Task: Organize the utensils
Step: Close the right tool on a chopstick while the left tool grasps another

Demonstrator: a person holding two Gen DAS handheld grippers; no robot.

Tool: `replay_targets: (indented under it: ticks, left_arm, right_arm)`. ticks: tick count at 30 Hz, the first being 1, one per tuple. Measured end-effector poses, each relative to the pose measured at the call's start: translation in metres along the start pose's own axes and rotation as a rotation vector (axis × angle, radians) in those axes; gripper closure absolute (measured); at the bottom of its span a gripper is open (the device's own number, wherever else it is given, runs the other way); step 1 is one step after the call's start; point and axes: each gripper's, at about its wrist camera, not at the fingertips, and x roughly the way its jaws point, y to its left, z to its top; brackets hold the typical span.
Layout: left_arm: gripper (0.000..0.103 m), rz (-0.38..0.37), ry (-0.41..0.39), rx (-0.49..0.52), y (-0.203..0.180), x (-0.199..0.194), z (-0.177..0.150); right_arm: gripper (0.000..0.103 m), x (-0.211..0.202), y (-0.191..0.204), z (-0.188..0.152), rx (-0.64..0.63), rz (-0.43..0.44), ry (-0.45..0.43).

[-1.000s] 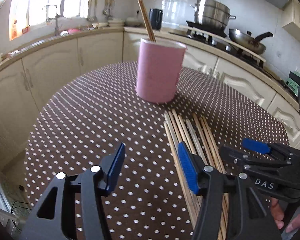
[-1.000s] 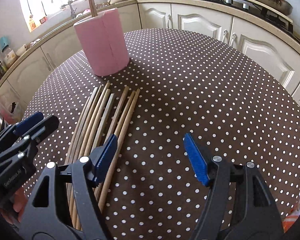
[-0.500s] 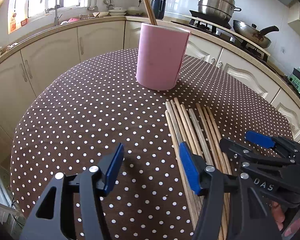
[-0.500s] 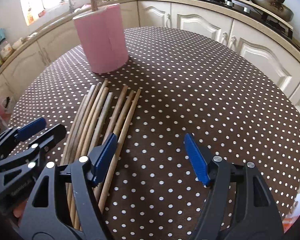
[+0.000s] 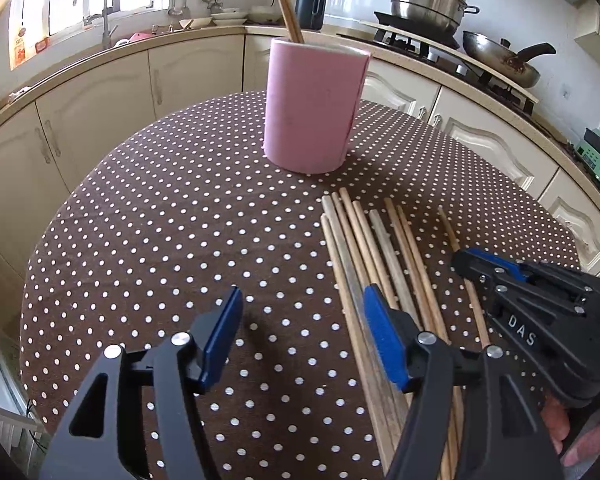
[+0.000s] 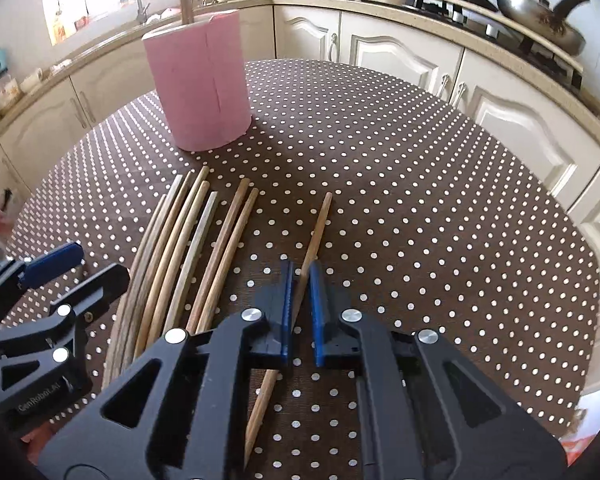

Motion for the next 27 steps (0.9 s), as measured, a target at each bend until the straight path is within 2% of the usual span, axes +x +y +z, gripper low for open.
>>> replay_targets:
  ticks: [5, 10, 14, 17, 19, 27]
  left_arm:
    - [0.039, -0.038, 0.014, -0.009, -0.003, 0.000, 0.005]
    - [0.038, -0.030, 0.027, -0.007, -0.006, 0.008, 0.004]
    - [0.038, 0.031, 0.032, 0.026, -0.013, 0.010, 0.003]
    - [0.037, 0.105, 0.028, 0.005, -0.013, 0.009, 0.003]
    - [0.037, 0.097, 0.030, -0.005, -0.012, 0.008, 0.005]
    - [0.034, 0.145, 0.039, -0.018, -0.007, 0.009, 0.007]
  right_arm:
    - [0.095, 0.001, -0.012, 0.004, 0.049, 0.067, -0.001]
    - [0.095, 0.000, -0.011, 0.004, 0.049, 0.067, -0.001]
    - [0.095, 0.001, -0.010, 0.004, 0.044, 0.061, -0.001]
    - [0.095, 0.001, -0.011, 0.005, 0.046, 0.064, -0.001]
    - [0.095, 0.001, -0.010, 0.005, 0.045, 0.063, -0.001]
    - [0.095, 0.001, -0.011, 0.005, 0.045, 0.064, 0.000]
